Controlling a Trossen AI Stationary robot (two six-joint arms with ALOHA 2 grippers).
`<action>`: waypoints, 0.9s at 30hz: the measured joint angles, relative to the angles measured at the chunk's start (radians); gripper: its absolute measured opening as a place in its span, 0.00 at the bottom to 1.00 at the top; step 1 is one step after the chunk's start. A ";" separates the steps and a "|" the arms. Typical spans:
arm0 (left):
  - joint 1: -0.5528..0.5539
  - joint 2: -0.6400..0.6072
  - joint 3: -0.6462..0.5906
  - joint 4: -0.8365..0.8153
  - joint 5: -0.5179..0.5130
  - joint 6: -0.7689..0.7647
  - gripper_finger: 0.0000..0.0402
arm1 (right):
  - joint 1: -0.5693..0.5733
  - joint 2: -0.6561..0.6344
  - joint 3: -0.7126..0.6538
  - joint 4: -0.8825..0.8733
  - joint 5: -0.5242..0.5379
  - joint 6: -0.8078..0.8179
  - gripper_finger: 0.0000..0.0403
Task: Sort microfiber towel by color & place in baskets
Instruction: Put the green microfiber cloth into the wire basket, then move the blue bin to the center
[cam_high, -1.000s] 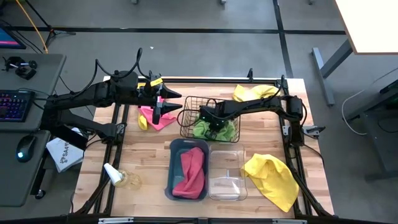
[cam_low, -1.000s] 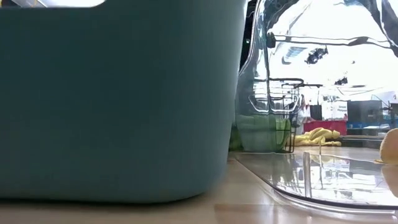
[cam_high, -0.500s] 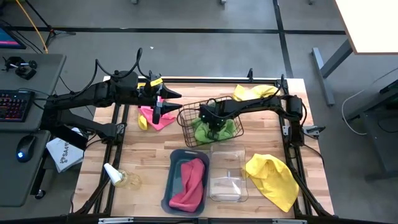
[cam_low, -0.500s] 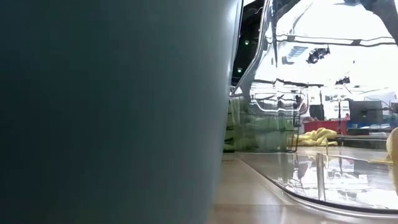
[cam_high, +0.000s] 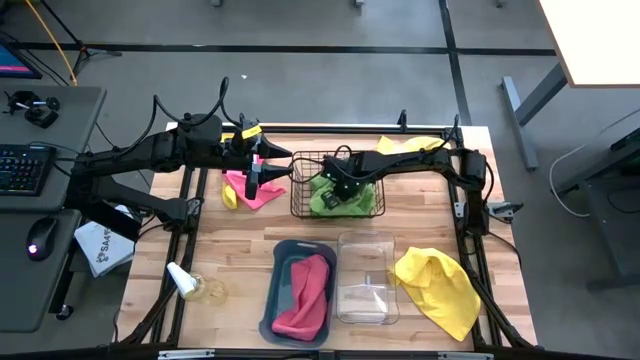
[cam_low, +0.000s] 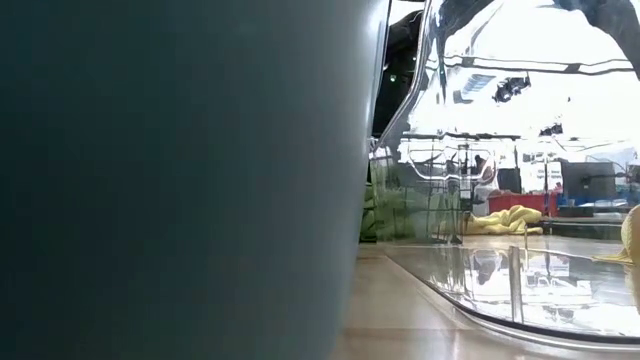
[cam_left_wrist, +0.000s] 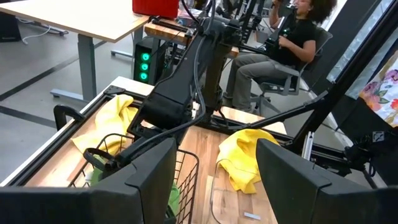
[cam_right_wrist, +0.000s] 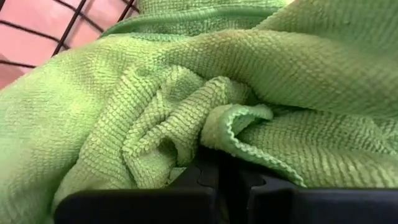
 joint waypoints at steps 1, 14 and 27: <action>0.000 0.000 0.000 0.000 0.000 0.000 0.53 | 0.000 0.000 0.000 0.000 -0.009 -0.001 0.00; 0.000 0.000 0.000 0.001 0.000 0.000 0.53 | 0.002 -0.128 -0.001 -0.032 -0.020 -0.057 0.17; -0.011 0.000 0.000 -0.033 0.038 -0.018 0.53 | -0.010 -0.344 -0.001 -0.042 -0.064 -0.134 0.41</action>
